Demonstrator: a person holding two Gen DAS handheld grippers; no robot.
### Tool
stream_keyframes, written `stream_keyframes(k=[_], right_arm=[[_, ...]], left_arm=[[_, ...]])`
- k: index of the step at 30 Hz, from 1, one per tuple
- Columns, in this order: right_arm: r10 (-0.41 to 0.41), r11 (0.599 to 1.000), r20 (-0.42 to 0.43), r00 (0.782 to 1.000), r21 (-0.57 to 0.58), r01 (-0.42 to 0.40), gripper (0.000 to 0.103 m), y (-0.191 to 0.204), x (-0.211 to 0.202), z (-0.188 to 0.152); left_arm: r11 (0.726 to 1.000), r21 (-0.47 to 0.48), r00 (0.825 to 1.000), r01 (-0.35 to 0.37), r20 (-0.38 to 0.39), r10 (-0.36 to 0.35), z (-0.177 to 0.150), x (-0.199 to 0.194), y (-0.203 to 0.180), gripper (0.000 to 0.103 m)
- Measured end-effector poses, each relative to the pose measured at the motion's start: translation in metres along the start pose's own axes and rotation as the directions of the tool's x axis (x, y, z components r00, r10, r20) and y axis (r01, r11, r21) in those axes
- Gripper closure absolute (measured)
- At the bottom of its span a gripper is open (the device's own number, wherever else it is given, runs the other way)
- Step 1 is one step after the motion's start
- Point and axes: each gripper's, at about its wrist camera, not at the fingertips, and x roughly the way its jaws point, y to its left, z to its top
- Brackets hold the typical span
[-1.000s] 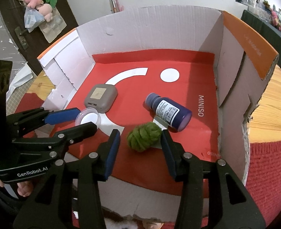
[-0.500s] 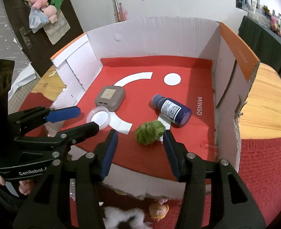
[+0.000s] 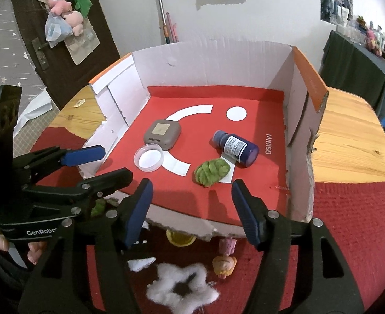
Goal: Organize objects
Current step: 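Withdraw both grippers from the box toward the remaining items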
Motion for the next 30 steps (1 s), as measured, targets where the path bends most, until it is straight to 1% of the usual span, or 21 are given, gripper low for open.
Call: stream_keyframes(k=[6,11,13,18,19,24,27,30], right_arm=[[-0.005,1.000,0.018,1.000,-0.007,0.005,0.033,0.006,-0.012,-0.005],[-0.009,1.000,0.029,1.000,-0.013,0.009,0.030,0.011,-0.021,-0.010],[-0.009,1.000,0.034,0.999,-0.016,0.010,0.026,0.013,-0.025,-0.012],[-0.008,1.000,0.044,0.999,-0.025,0.009,0.020,0.019,-0.033,-0.017],[-0.008,1.000,0.046,0.999,-0.026,0.009,0.019,0.020,-0.035,-0.018],[-0.010,0.999,0.055,0.998,-0.032,0.012,0.017,0.023,-0.042,-0.024],[-0.009,0.999,0.057,0.998,-0.035,0.011,0.011,0.025,-0.045,-0.027],[-0.007,0.999,0.058,0.998,-0.036,0.009,0.011,0.025,-0.048,-0.029]], left_arm=[[1.000,-0.006,0.999,-0.017,0.031,0.017,-0.005,-0.013,-0.001,0.023],[1.000,-0.011,0.999,-0.027,0.040,0.027,-0.011,-0.021,0.000,0.018],[0.999,-0.013,0.998,-0.032,0.046,0.032,-0.014,-0.025,0.000,0.016],[0.999,-0.011,0.997,-0.043,0.057,0.044,-0.020,-0.032,-0.002,0.013],[0.999,-0.012,0.997,-0.045,0.057,0.046,-0.021,-0.034,-0.002,0.011],[0.998,-0.018,0.996,-0.059,0.068,0.060,-0.026,-0.039,-0.003,0.007],[0.998,-0.023,0.995,-0.067,0.074,0.068,-0.029,-0.043,-0.004,0.002],[0.997,-0.024,0.994,-0.072,0.079,0.074,-0.031,-0.045,-0.004,0.001]])
